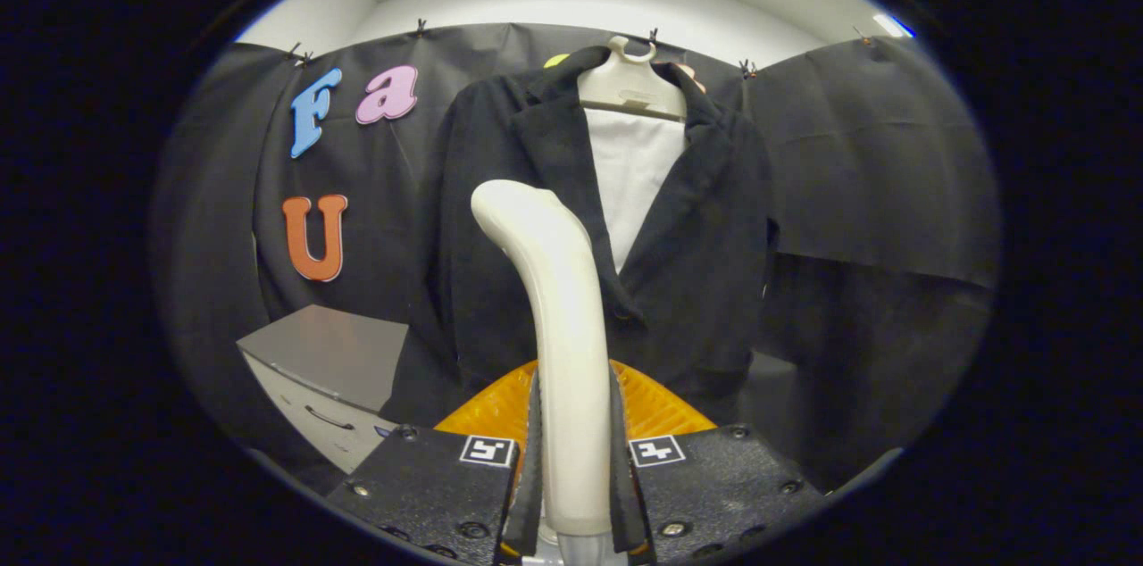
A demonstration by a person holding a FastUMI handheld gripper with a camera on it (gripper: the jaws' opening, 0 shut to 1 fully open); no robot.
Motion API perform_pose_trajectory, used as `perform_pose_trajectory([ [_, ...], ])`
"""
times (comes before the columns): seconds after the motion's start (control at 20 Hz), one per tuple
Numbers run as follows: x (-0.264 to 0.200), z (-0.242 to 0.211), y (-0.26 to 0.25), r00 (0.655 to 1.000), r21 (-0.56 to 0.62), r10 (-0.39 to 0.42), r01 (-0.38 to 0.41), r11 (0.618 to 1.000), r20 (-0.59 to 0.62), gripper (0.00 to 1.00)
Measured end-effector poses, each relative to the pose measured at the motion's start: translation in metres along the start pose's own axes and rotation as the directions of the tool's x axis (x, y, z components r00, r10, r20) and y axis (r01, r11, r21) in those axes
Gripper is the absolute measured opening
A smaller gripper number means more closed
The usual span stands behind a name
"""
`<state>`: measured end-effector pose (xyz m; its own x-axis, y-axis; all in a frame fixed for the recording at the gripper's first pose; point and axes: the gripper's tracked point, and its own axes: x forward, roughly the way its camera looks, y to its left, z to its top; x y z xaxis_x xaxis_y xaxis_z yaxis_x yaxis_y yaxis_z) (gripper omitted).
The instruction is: Iron the clothes twice with a garment steamer, once on the left side and once on the right side.
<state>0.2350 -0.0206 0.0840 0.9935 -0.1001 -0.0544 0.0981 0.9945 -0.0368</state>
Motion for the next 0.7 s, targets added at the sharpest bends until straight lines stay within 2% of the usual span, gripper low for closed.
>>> perform_pose_trajectory([
  [0.7, 0.0, -0.112, -0.014, 0.985, -0.017, 0.005, -0.008, 1.0, -0.171, 0.33],
])
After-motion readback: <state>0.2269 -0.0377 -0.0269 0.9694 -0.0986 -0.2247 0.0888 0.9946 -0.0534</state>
